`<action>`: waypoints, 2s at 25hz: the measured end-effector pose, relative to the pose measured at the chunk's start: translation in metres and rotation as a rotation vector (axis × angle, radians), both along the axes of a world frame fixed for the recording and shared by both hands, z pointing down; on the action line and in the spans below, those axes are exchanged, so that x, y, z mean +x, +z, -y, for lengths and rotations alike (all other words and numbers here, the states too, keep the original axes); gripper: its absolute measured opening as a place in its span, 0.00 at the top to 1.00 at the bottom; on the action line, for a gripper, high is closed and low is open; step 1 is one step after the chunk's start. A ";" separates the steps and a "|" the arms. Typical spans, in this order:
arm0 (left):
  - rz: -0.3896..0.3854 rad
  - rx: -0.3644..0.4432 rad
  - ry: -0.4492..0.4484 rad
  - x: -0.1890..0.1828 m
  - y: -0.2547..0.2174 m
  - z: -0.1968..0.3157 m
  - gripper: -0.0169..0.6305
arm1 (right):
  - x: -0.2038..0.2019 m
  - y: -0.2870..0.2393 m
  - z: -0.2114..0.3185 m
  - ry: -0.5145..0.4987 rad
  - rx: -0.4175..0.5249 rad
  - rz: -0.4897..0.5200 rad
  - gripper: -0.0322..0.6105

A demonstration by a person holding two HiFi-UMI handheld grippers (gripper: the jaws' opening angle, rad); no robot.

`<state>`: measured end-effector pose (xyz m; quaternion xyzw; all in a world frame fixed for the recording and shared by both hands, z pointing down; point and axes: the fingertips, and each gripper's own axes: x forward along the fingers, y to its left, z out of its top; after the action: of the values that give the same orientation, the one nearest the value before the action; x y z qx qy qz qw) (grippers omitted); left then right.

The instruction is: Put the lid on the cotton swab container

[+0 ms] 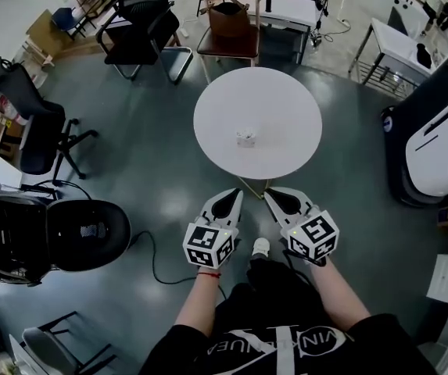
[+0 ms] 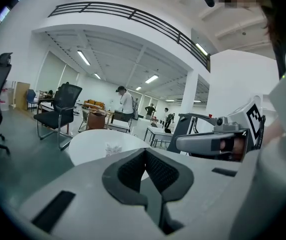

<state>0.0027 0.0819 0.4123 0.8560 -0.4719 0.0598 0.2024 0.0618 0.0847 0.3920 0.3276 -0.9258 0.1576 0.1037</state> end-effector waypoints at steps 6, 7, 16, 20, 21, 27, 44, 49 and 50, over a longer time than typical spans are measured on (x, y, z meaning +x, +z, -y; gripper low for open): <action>0.006 -0.002 -0.016 0.010 0.006 0.033 0.97 | 0.011 0.011 0.033 -0.022 -0.021 0.005 0.95; 0.006 -0.004 -0.017 0.012 0.007 0.036 0.97 | 0.012 0.013 0.036 -0.025 -0.025 0.007 0.95; 0.016 -0.053 -0.022 0.004 0.026 0.050 0.97 | 0.005 0.030 0.056 -0.041 -0.076 0.017 0.95; 0.013 -0.078 -0.020 -0.007 0.041 0.065 0.97 | -0.004 0.042 0.071 -0.042 -0.092 0.005 0.95; 0.013 -0.084 -0.017 -0.009 0.045 0.069 0.97 | -0.006 0.044 0.075 -0.042 -0.096 0.002 0.95; -0.001 -0.096 0.012 -0.008 0.057 0.110 0.96 | -0.005 0.058 0.111 -0.022 -0.108 -0.035 0.95; 0.043 -0.204 0.102 -0.016 0.114 0.183 0.96 | -0.010 0.090 0.214 0.014 -0.162 -0.071 0.95; 0.087 -0.224 0.138 -0.016 0.129 0.193 0.96 | -0.013 0.101 0.238 0.029 -0.177 -0.083 0.94; 0.100 -0.224 0.146 -0.017 0.131 0.195 0.95 | -0.014 0.103 0.242 0.031 -0.179 -0.086 0.92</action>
<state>-0.0143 -0.1130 0.5437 0.8561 -0.4083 0.1693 0.2679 0.0475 -0.1575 0.4949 0.3376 -0.8975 0.2271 0.1700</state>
